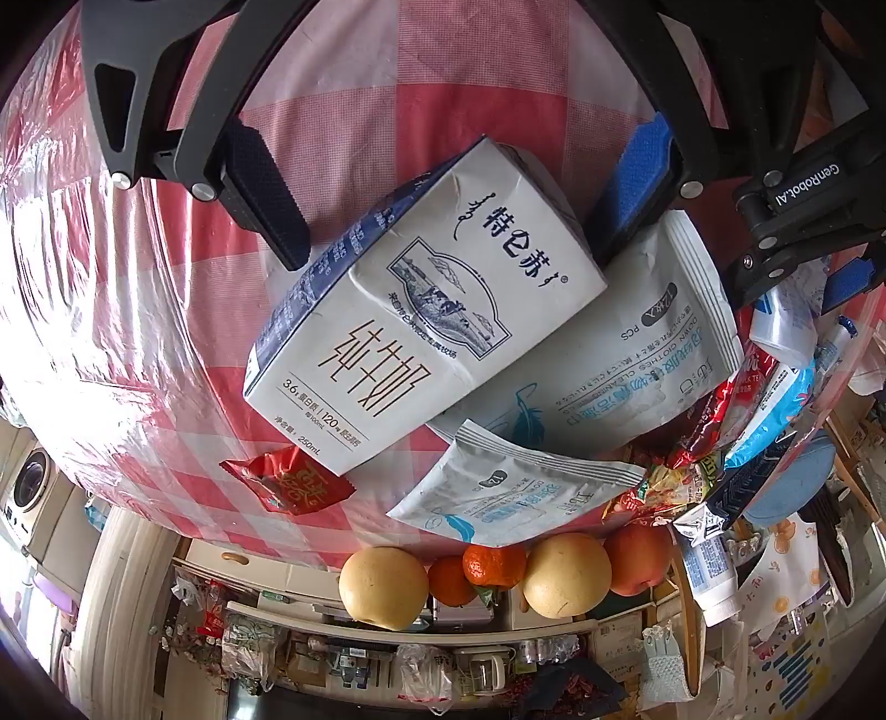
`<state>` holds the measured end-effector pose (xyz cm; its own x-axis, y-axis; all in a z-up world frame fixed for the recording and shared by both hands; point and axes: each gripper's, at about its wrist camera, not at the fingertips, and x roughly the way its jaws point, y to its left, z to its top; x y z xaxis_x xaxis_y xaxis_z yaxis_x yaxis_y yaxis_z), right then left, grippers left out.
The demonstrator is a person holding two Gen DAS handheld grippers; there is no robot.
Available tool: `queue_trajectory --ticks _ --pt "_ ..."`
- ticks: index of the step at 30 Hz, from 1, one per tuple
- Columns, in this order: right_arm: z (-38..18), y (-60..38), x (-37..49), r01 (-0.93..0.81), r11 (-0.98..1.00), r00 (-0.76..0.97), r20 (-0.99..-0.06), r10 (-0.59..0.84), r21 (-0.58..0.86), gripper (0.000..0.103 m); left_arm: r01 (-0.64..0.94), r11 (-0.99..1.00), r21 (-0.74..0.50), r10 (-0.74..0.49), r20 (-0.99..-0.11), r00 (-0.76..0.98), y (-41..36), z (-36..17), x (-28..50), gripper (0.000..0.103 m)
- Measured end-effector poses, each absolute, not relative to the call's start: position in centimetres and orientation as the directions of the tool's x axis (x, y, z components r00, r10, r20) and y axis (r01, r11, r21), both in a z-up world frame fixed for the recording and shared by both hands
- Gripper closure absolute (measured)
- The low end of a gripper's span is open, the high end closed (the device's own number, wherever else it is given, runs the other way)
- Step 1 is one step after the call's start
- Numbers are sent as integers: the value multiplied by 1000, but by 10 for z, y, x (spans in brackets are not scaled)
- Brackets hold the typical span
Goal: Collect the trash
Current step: 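Bring both tools over the snack-covered table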
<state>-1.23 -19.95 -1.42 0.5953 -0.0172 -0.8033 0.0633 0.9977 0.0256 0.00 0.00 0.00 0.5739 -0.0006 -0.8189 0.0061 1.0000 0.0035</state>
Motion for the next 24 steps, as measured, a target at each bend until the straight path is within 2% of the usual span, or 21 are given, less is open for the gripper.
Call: queue_trajectory --ticks 10,24 --pt "-11 -198 -15 46 999 572 -820 -22 5 4 46 999 5 -22 -824 566 0 1 -8 4" --pt "52 -211 -63 95 994 748 -663 -34 56 4 56 998 3 -35 -744 667 17 52 -47 4"
